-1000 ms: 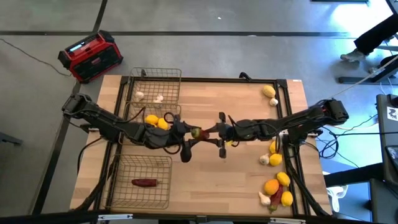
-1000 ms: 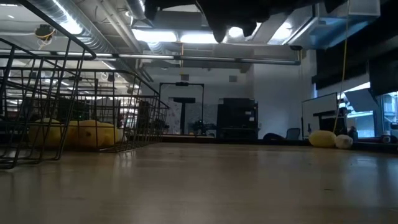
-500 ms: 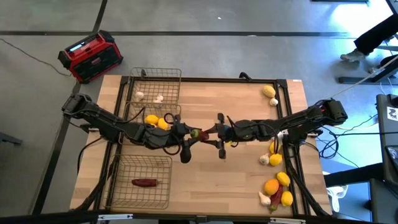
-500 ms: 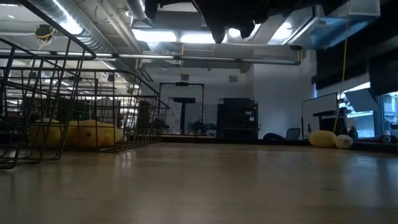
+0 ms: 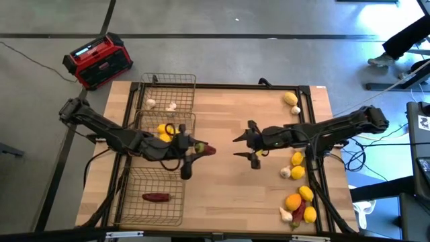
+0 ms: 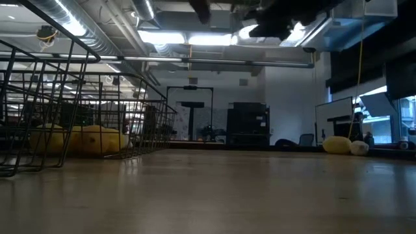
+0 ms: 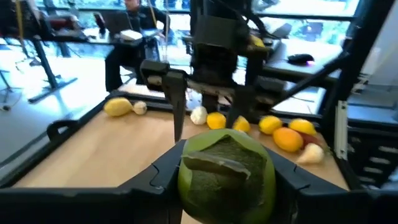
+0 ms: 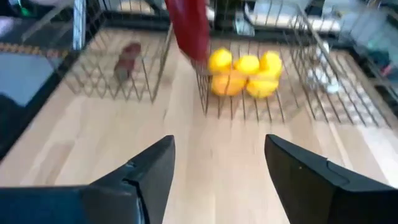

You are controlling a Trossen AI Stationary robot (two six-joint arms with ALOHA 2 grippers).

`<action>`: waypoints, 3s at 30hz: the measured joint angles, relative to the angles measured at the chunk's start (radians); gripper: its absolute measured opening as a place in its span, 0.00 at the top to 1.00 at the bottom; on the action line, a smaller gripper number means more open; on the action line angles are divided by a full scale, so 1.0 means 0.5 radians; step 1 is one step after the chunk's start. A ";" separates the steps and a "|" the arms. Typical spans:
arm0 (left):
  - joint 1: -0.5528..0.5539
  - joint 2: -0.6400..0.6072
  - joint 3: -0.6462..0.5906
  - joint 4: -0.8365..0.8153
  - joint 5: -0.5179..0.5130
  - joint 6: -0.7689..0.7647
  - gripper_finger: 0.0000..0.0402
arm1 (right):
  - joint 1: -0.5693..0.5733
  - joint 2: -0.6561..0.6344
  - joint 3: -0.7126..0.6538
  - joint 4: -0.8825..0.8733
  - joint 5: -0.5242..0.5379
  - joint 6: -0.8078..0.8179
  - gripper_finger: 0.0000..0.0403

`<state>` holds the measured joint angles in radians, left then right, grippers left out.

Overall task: Sort produce into baskets
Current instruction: Put the chili pepper in the bottom wire basket, then put the lemon in the middle wire basket

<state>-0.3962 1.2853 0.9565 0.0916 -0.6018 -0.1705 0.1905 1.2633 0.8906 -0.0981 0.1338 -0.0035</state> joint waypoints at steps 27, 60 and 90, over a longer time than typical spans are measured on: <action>-0.690 -0.183 0.516 -1.744 0.235 -1.442 0.64 | -0.002 -0.017 -0.004 -0.288 0.041 0.148 0.41; -0.915 0.226 0.075 -2.203 0.805 -2.302 0.64 | -0.002 -0.017 -0.004 -0.270 0.204 0.092 0.41; -0.836 0.440 0.075 -2.142 0.848 -2.370 0.44 | -0.002 -0.017 -0.004 -0.299 0.203 0.099 0.41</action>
<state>-0.8143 1.5055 0.9939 -0.9793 -0.1778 -1.3556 0.1894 1.2551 0.8886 -0.2474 0.2354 0.0460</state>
